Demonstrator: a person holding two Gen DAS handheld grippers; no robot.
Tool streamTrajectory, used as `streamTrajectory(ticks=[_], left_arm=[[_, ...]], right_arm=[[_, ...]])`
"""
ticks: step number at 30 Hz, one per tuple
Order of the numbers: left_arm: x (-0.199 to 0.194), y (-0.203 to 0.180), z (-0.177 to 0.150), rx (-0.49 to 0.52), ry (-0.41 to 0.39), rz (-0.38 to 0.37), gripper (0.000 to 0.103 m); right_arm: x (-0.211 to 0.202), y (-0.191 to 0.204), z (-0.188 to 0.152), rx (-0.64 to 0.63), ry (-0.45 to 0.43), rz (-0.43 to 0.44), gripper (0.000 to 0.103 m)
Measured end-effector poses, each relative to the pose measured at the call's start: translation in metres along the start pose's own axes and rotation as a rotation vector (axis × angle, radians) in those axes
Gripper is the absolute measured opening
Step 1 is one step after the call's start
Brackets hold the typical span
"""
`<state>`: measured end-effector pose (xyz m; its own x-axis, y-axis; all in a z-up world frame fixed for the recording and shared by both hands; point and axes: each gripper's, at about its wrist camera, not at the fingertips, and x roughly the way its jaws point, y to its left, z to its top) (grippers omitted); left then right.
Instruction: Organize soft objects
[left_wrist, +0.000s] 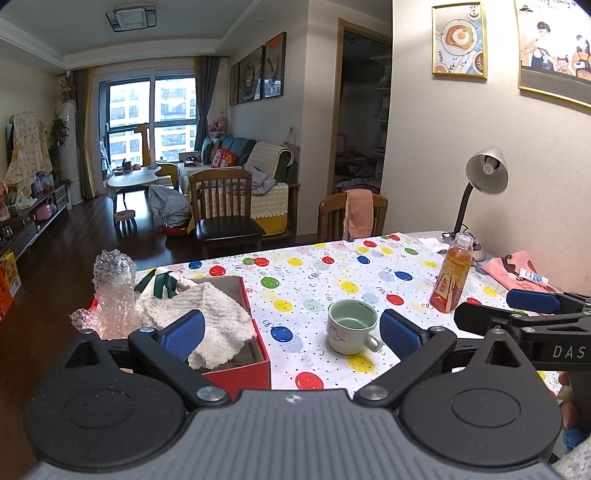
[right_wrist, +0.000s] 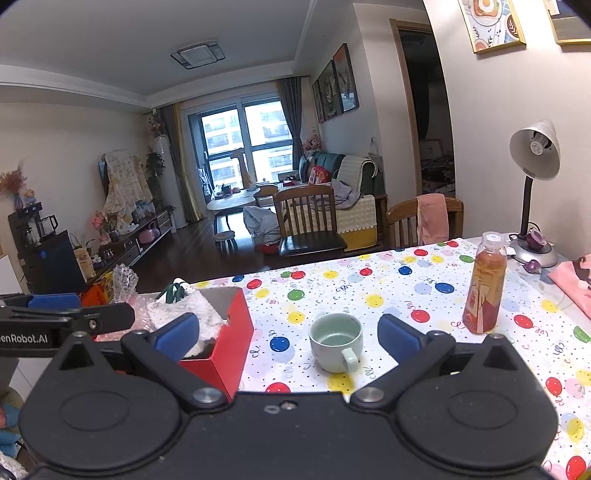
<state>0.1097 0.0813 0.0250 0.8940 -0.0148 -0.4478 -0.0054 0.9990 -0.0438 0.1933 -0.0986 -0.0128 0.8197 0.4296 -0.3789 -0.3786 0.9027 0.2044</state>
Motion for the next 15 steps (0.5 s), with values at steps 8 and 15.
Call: streamTrajectory(ticks=[8, 15], left_arm=[[0.0007, -0.0007, -0.0001, 0.009, 0.005, -0.008, 0.102], [0.0000, -0.0007, 0.0012, 0.018, 0.000, -0.017, 0.102]], right_arm=[[0.0022, 0.0008, -0.0005, -0.002, 0.005, -0.006, 0.103], [0.0027, 0.0032, 0.0008, -0.011, 0.000, -0.004, 0.103]])
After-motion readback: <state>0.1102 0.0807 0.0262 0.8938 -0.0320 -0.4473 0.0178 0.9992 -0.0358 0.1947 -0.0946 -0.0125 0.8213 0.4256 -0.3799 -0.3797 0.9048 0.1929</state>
